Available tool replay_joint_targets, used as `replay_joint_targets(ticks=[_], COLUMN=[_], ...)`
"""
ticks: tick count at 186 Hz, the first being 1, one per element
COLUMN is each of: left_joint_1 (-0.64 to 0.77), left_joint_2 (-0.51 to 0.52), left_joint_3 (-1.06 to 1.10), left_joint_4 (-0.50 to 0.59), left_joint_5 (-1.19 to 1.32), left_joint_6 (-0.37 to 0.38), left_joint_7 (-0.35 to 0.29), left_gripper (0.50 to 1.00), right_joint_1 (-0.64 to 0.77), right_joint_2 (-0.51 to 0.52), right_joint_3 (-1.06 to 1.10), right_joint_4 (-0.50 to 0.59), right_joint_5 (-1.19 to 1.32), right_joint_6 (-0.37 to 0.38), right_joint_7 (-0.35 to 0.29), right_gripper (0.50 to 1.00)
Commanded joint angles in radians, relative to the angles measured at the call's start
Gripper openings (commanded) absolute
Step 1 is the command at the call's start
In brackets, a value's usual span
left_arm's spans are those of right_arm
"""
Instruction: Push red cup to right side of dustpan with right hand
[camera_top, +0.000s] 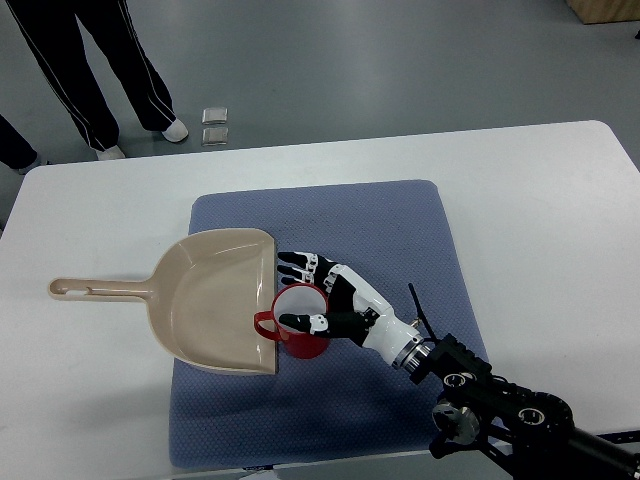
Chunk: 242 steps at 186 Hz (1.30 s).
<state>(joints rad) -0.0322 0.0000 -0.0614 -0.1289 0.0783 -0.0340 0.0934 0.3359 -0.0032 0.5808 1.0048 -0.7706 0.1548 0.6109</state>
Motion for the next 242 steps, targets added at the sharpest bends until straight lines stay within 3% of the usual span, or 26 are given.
replay_joint_targets(ticks=[1, 77, 132, 185, 226, 242], left_joint_1=[0.0, 0.0, 0.0, 0.0, 0.0, 0.0], left_joint_2=[0.0, 0.0, 0.0, 0.0, 0.0, 0.0], left_joint_3=[0.0, 0.0, 0.0, 0.0, 0.0, 0.0], left_joint_4=[0.0, 0.0, 0.0, 0.0, 0.0, 0.0], left_joint_5=[0.0, 0.0, 0.001, 0.0, 0.0, 0.001], left_joint_6=[0.0, 0.0, 0.0, 0.0, 0.0, 0.0], left_joint_7=[0.0, 0.0, 0.0, 0.0, 0.0, 0.0], left_gripper=[1.0, 1.0, 1.0, 1.0, 1.0, 1.0], right_joint_1=[0.0, 0.022, 0.124, 0.31, 0.397, 0.436], right_joint_2=[-0.003, -0.035, -0.087, -0.101, -0.101, -0.101], right_joint_3=[0.004, 0.054, 0.108, 0.108, 0.131, 0.139], right_joint_4=[0.0, -0.018, -0.052, -0.15, -0.218, -0.247], right_joint_5=[0.004, 0.007, 0.1, 0.421, 0.654, 0.74], right_joint_6=[0.0, -0.001, 0.0, -0.029, -0.041, -0.084], right_joint_7=[0.0, 0.0, 0.0, -0.105, -0.126, -0.157], right_gripper=[0.928, 0.928, 0.928, 0.928, 0.928, 0.928])
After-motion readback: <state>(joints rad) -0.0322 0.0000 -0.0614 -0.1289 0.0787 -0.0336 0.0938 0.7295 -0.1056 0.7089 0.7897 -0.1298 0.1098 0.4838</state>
